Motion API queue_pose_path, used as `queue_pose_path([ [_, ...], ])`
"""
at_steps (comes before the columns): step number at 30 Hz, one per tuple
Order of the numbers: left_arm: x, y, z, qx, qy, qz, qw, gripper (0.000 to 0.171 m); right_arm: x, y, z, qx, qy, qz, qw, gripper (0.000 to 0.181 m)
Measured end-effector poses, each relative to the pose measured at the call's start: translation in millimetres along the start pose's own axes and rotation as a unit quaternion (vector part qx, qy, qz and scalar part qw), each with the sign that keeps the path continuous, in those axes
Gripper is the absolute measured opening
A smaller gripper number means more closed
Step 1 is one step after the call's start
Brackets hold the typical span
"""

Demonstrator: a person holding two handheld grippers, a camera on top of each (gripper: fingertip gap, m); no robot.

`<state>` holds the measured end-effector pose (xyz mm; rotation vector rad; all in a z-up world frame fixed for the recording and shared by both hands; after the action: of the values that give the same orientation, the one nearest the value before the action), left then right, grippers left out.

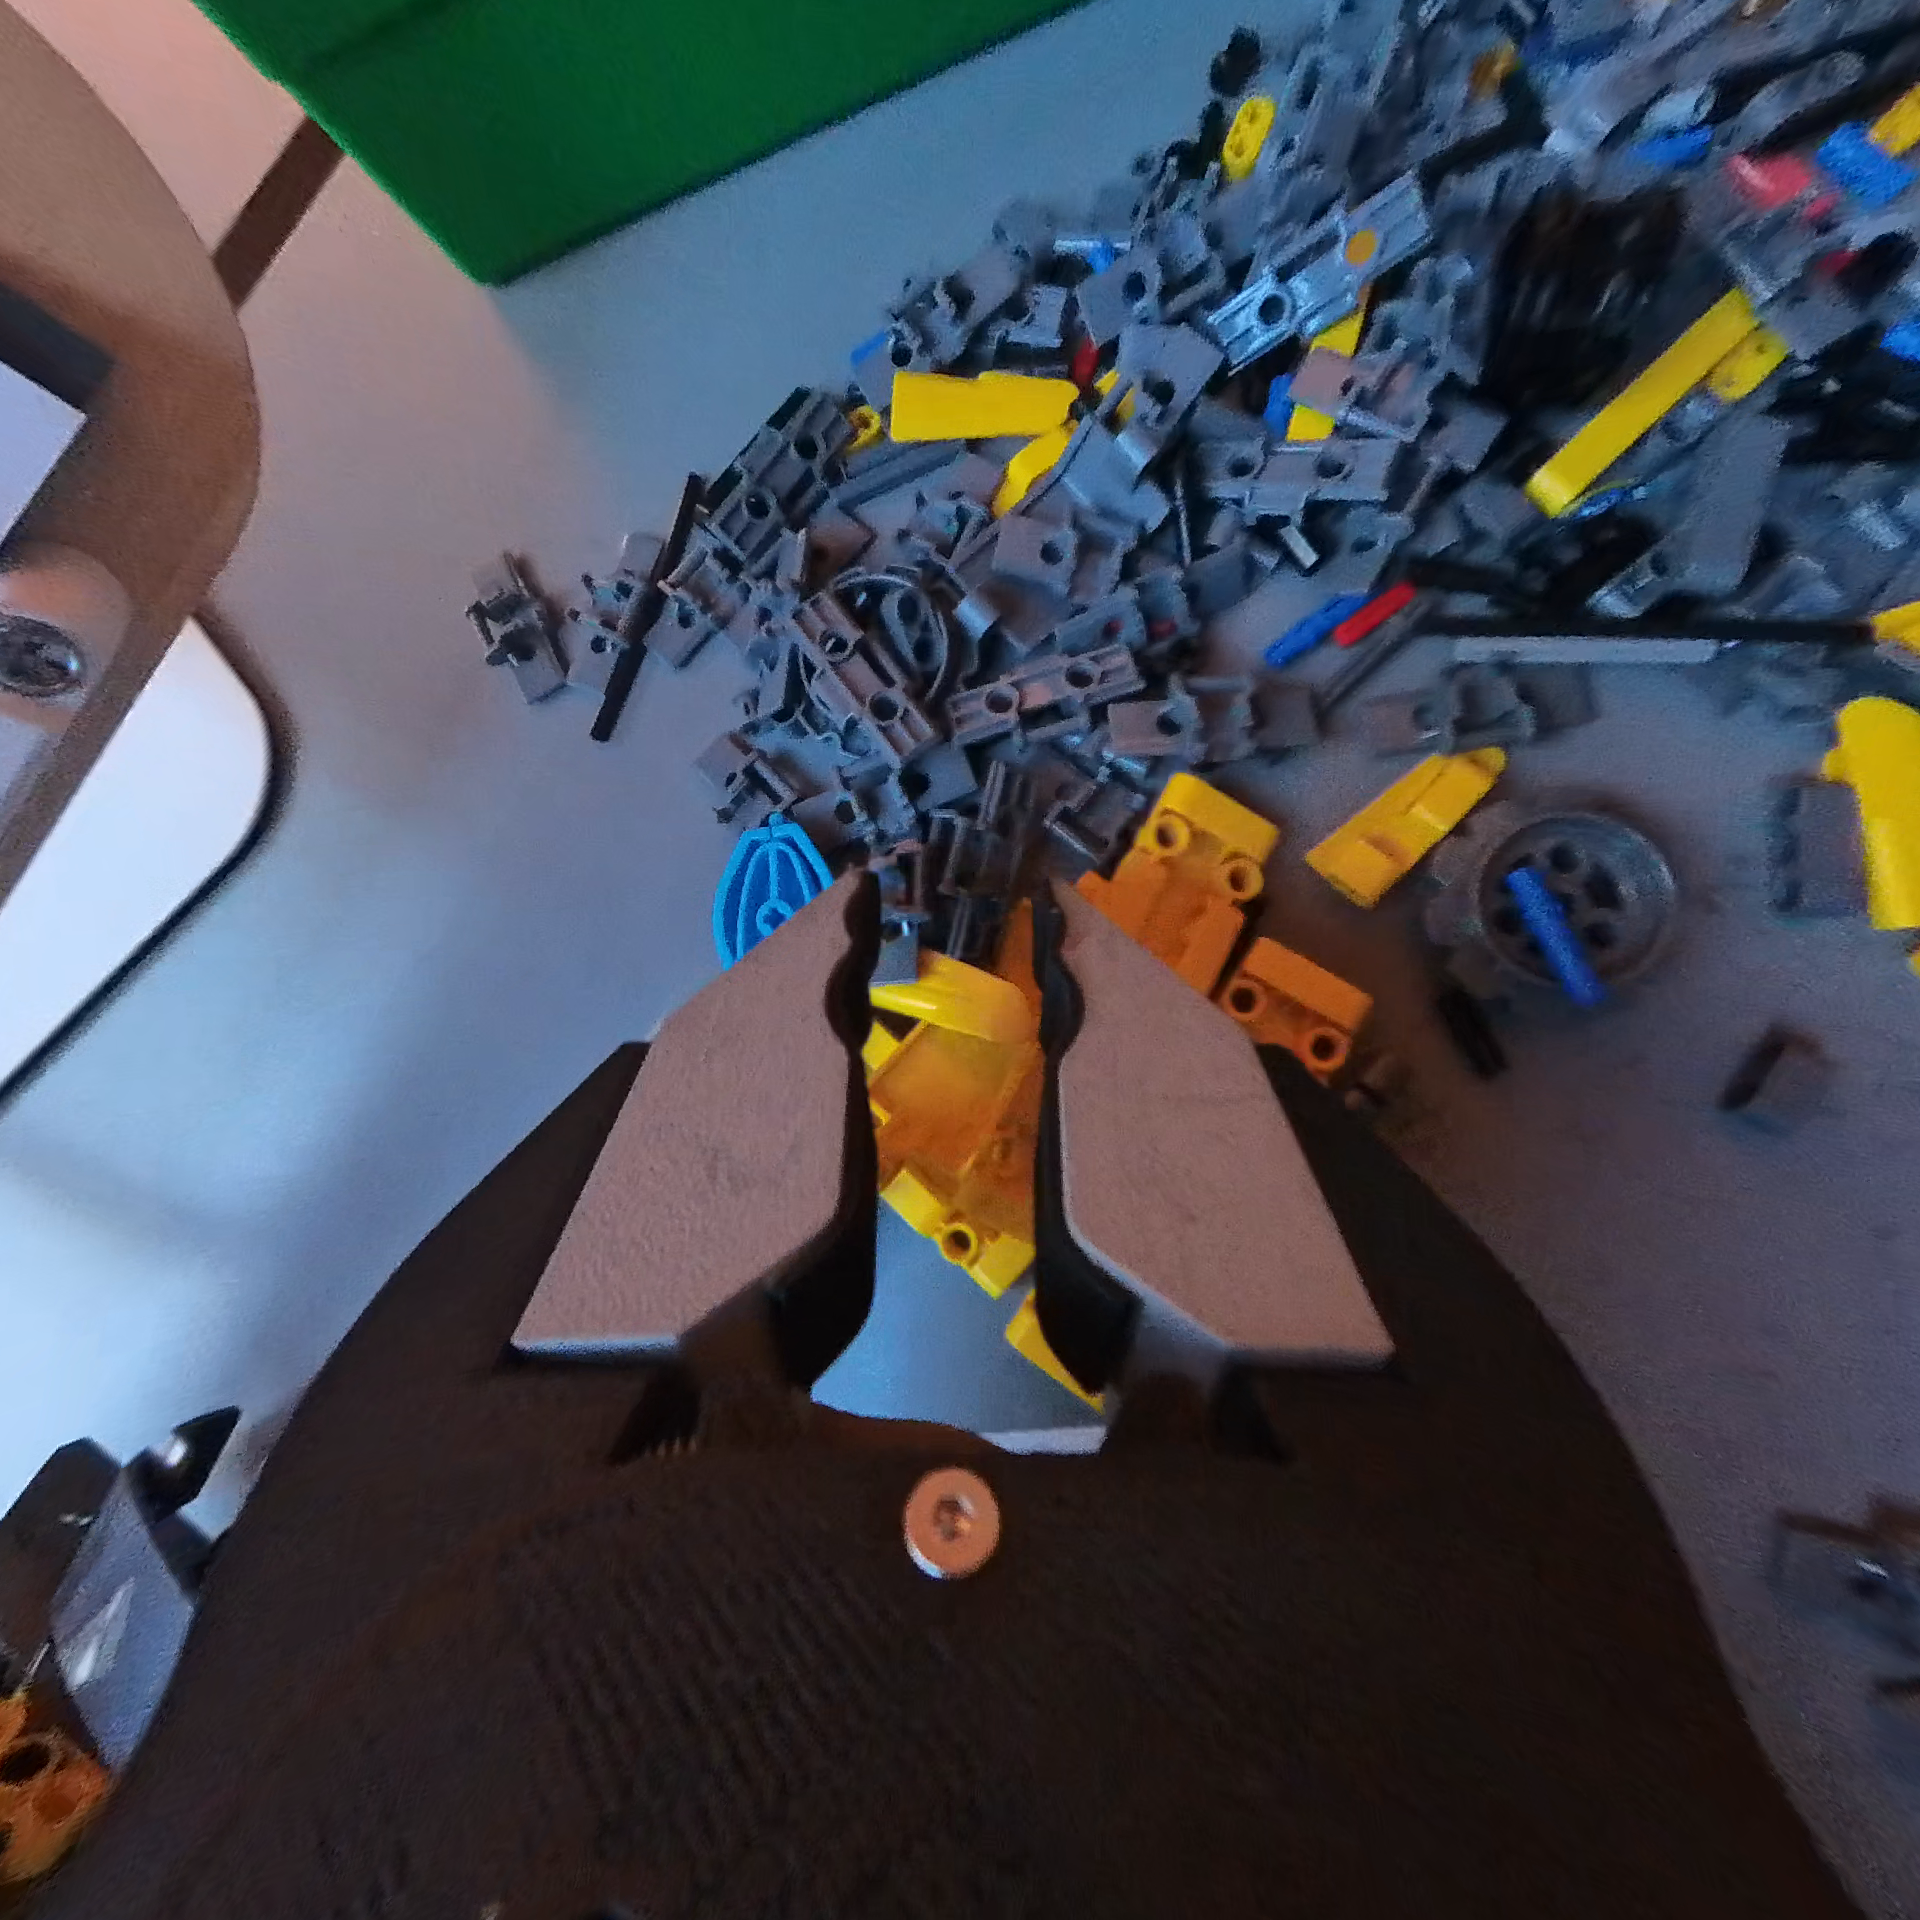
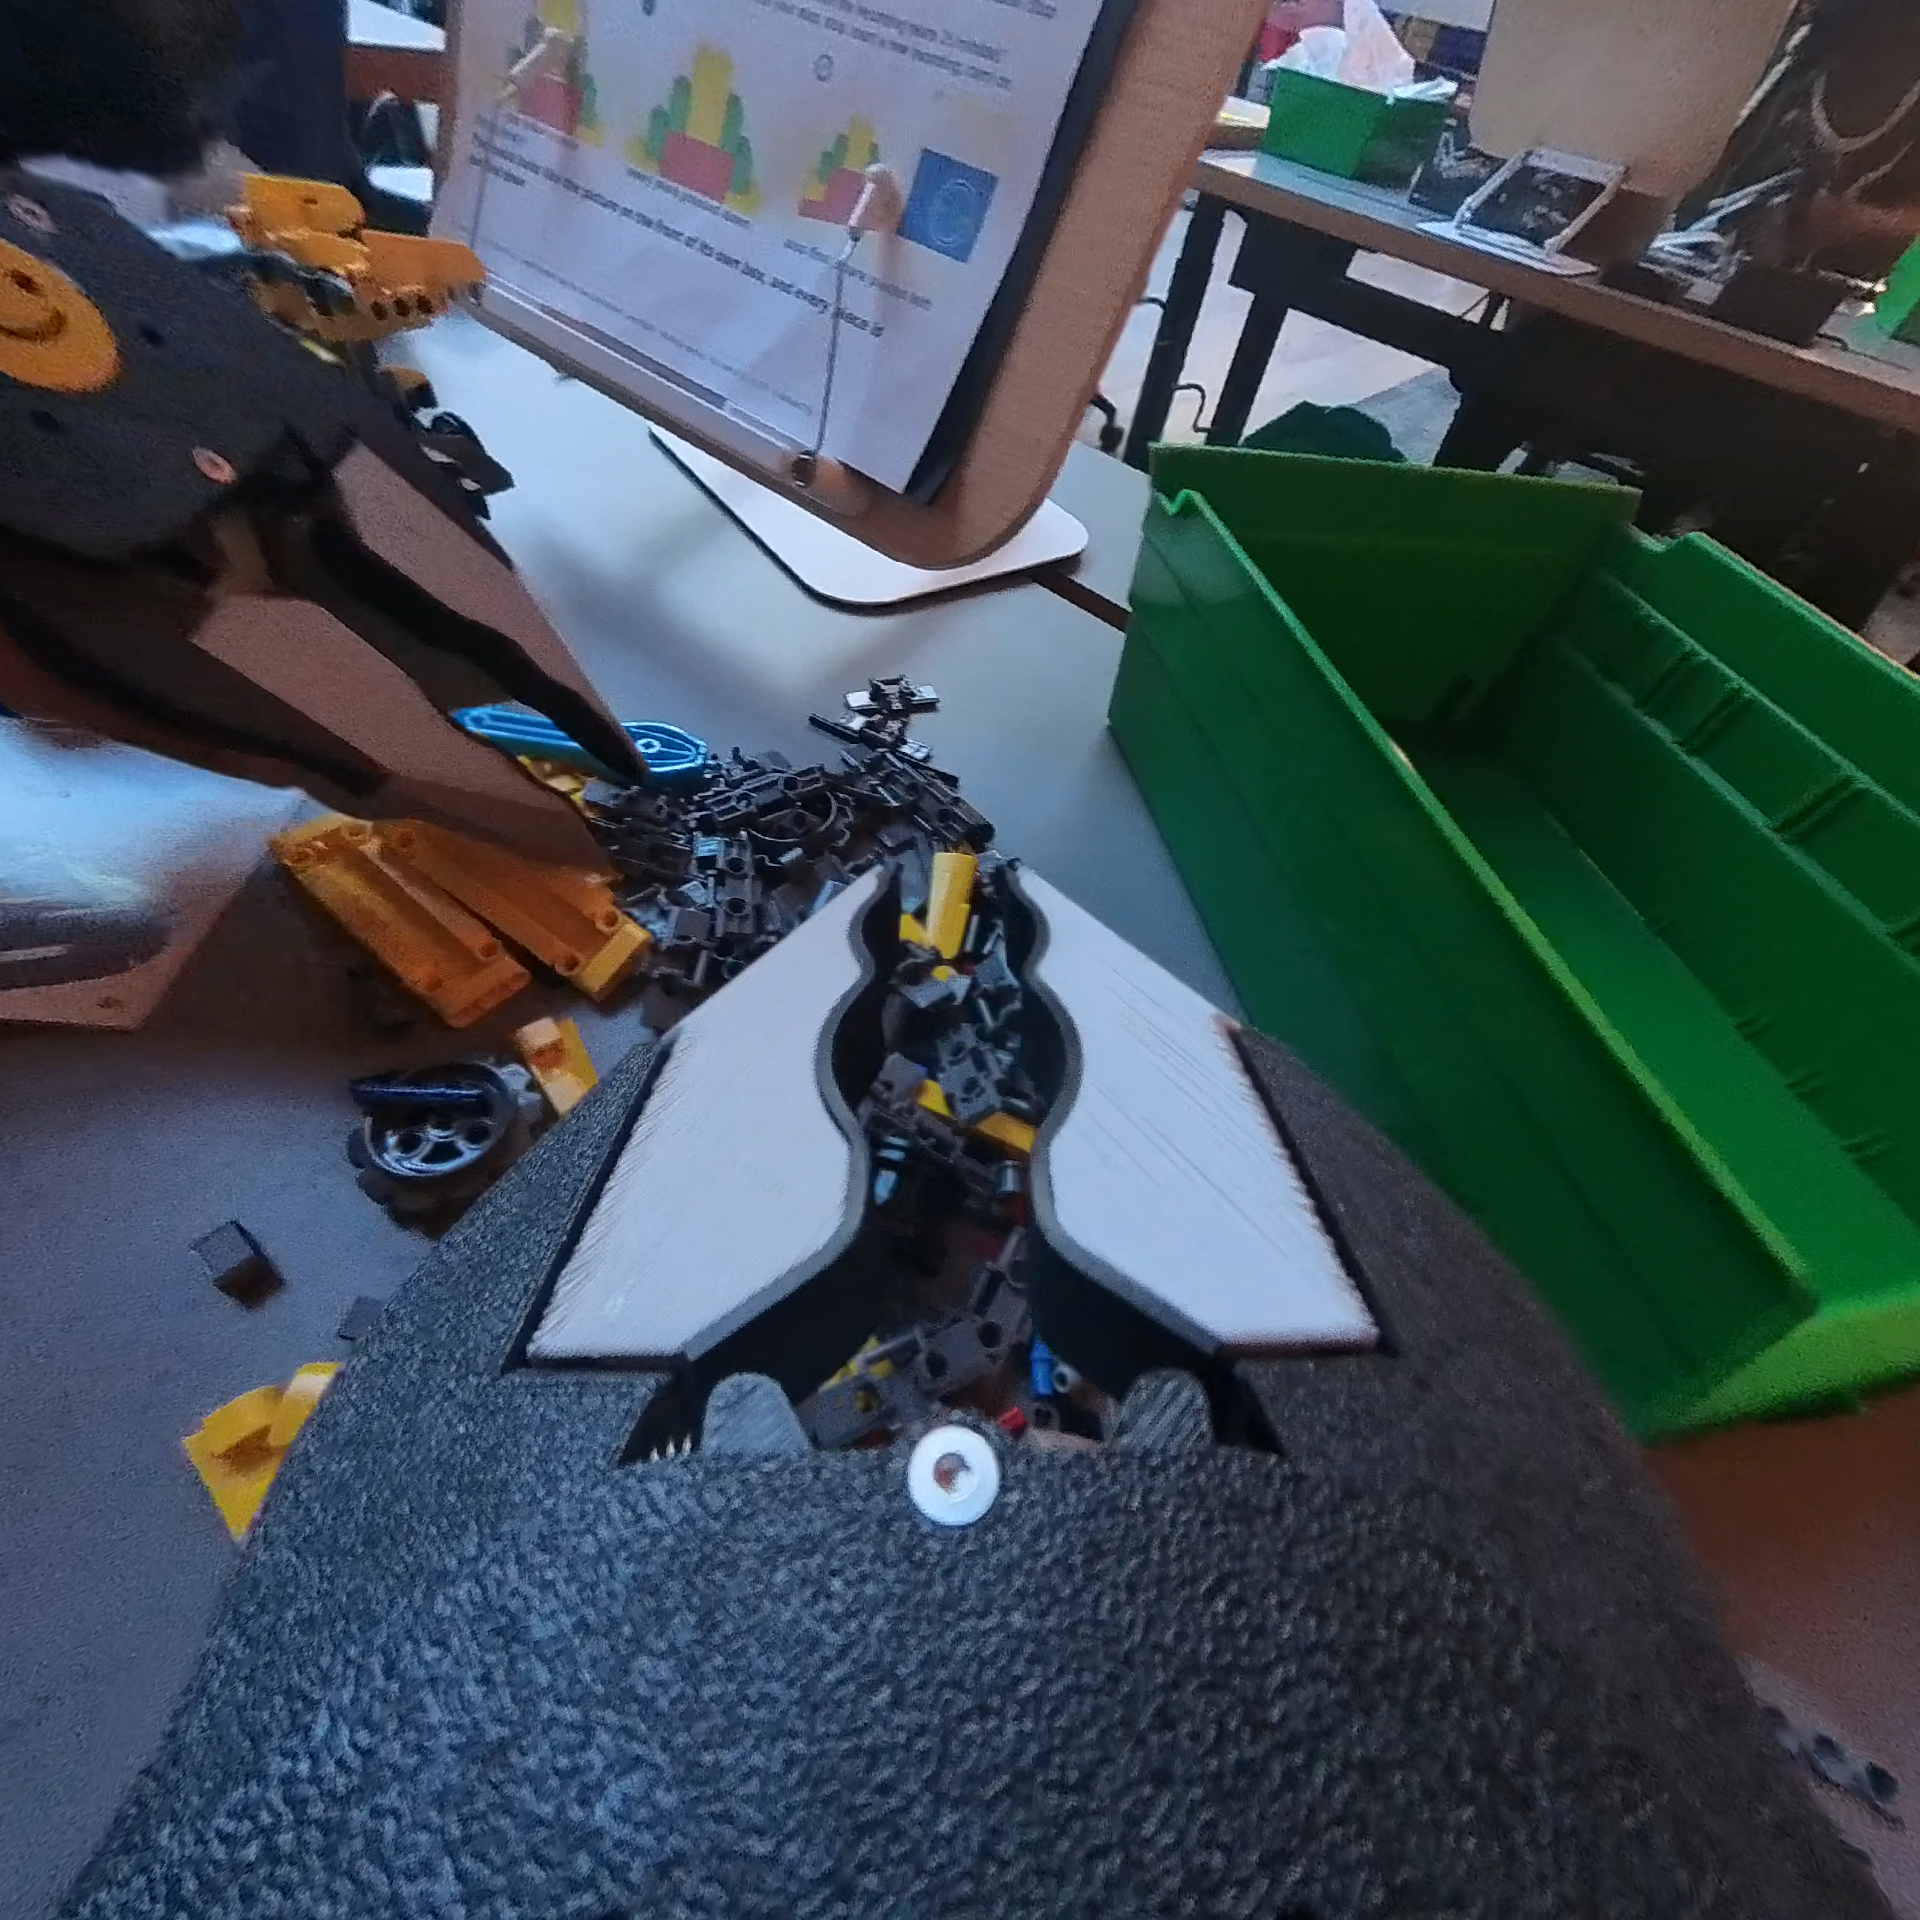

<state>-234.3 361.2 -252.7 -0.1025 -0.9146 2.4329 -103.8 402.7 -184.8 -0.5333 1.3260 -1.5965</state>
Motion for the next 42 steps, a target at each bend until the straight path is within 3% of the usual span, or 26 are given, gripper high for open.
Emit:
queue_pose_path([
  [6,-3,-6,-3,-0.031,0.003,-0.003,0.999,0.011,19,-1,-5,0.004,-0.026,0.017,1.0,0.019],
  [11,-5,-28,22,-0.131,0.001,-0.018,0.991,0.011,39,1,-7,0.007,-0.077,0.021,0.997,0.022],
  [17,-57,-48,61,-0.279,0.122,-0.108,0.946,0.01,74,-13,2,-0.043,-0.214,-0.019,0.976,0.028],
  [20,-66,-48,66,-0.284,0.155,-0.114,0.939,0.01,80,-15,7,-0.053,-0.233,-0.013,0.971,0.013],
  [31,-80,-47,70,-0.296,0.183,-0.125,0.929,0.005,78,-15,24,-0.065,-0.265,-0.039,0.961,0.005],
  [34,-83,-48,74,-0.303,0.199,-0.115,0.925,0.023,68,-15,37,-0.064,-0.248,-0.055,0.965,0.003],
  [36,-82,-52,80,-0.317,0.212,-0.096,0.919,0.028,71,-17,64,-0.067,-0.267,-0.064,0.959,0.003],
  [38,-76,-58,83,-0.328,0.203,-0.071,0.92,0.026,86,-7,95,-0.033,-0.305,-0.051,0.951,0.003],
  [42,-40,-58,58,-0.273,0.071,-0.027,0.959,0.023,118,48,128,0.105,-0.306,-0.007,0.946,0.003],
])
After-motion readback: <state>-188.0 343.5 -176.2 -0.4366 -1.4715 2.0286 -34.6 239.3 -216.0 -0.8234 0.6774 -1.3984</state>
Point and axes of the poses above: each gripper's, where its closed fingertips meet, z back along the fingers, y out of its underside, x = y × z across the jaws, the point moved 2 cm from there along z, back along the fingers, and after that the axes turned 6 degrees about z, right-handed, at the moved point
